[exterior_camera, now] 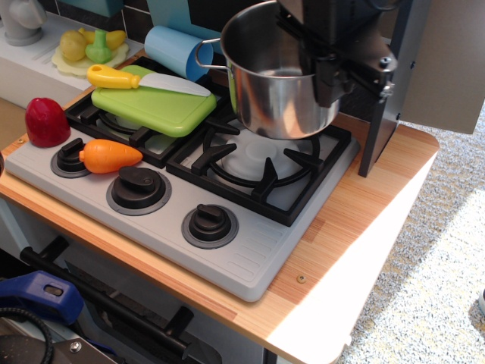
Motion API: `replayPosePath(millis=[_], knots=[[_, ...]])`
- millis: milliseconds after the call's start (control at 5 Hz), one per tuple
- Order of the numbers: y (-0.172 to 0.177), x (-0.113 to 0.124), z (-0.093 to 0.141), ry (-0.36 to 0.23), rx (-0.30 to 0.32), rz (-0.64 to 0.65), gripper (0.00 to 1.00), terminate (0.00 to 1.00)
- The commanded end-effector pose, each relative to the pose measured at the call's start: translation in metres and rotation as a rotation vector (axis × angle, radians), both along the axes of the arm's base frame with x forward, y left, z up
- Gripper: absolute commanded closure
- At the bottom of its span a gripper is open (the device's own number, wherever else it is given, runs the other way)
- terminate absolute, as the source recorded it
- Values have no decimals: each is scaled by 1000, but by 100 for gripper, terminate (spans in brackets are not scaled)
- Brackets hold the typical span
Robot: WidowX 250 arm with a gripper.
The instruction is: Put pot or pan on stove
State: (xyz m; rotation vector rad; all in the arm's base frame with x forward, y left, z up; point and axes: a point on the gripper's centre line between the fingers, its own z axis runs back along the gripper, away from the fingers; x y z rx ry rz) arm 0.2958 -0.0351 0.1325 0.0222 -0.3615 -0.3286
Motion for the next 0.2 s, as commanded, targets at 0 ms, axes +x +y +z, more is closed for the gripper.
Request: replayPosePath(millis=[0], knots=[[20, 14, -16, -43, -82, -40, 100, 100]])
